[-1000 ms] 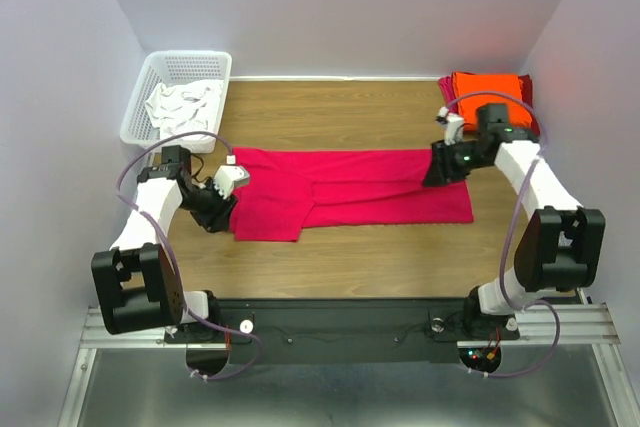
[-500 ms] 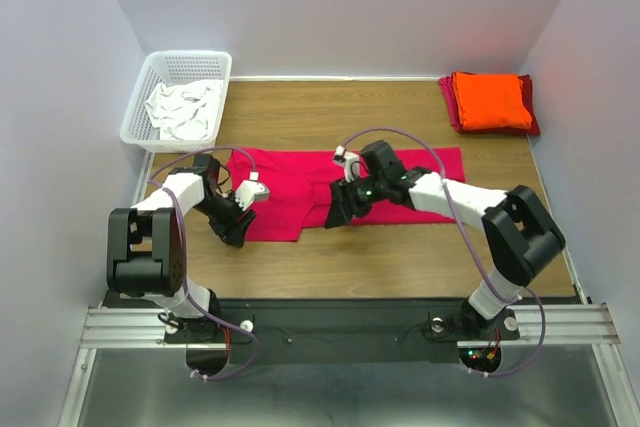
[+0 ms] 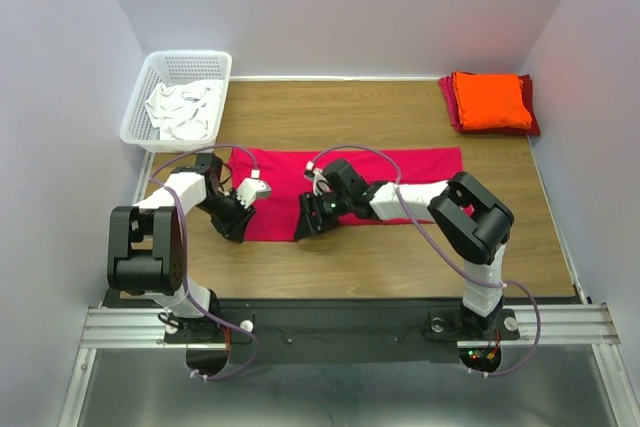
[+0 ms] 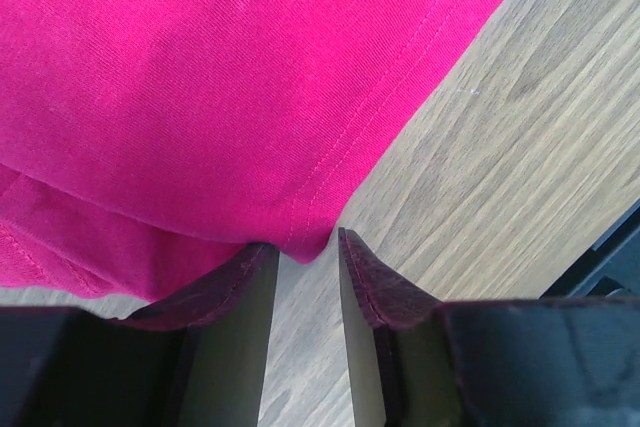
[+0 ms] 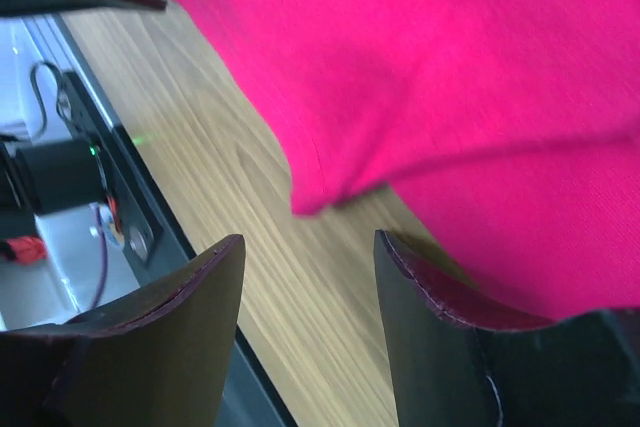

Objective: Fold and stack the t-shirts
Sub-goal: Fold the tshirt

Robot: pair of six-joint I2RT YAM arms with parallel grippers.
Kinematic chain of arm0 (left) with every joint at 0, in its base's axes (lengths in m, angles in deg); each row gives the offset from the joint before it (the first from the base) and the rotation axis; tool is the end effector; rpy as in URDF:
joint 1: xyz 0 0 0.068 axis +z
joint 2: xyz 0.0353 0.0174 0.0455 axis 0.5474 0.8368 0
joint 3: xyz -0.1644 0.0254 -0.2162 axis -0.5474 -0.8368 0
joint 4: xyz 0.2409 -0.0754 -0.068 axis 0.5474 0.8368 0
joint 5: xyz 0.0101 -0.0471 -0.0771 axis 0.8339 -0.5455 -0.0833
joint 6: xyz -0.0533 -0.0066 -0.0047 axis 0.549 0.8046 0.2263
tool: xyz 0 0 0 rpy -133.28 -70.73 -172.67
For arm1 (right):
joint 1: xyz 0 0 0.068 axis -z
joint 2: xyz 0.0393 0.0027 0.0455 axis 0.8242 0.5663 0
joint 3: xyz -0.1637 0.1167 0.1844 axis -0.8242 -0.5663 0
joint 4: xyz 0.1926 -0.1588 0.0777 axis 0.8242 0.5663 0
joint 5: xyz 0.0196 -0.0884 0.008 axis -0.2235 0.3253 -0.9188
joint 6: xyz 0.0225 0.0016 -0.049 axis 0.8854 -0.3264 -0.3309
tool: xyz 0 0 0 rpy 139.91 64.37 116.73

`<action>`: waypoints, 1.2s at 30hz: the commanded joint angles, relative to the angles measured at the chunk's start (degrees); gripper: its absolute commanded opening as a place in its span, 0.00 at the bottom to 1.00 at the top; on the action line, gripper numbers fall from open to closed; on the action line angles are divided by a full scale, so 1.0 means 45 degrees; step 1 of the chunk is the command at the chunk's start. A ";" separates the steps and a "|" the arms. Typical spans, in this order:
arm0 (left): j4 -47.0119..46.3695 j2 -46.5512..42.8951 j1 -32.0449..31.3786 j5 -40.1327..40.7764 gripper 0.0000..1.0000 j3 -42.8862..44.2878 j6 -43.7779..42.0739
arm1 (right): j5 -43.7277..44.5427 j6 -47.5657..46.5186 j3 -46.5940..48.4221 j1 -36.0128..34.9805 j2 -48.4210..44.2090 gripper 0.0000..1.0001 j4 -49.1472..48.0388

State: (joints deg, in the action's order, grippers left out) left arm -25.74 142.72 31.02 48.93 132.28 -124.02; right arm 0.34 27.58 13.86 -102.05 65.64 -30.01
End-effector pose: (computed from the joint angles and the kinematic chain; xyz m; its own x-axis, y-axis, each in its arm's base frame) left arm 0.2546 -0.0263 0.1627 -0.4932 0.7267 -0.4783 0.8580 0.4969 -0.1298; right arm 0.2564 0.2986 0.1477 -0.8719 -0.2793 -0.4023 -0.4895 0.5260 0.6955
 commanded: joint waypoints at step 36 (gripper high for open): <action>0.2308 0.1202 0.0835 -0.3789 0.00 0.5991 0.1022 | -0.1407 -0.0042 0.5497 0.1885 0.1540 0.01 0.0537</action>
State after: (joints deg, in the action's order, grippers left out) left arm -14.64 145.26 34.58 36.27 152.85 -122.78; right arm -3.51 30.72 33.54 -95.69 70.10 -27.17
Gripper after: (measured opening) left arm 0.048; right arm 0.031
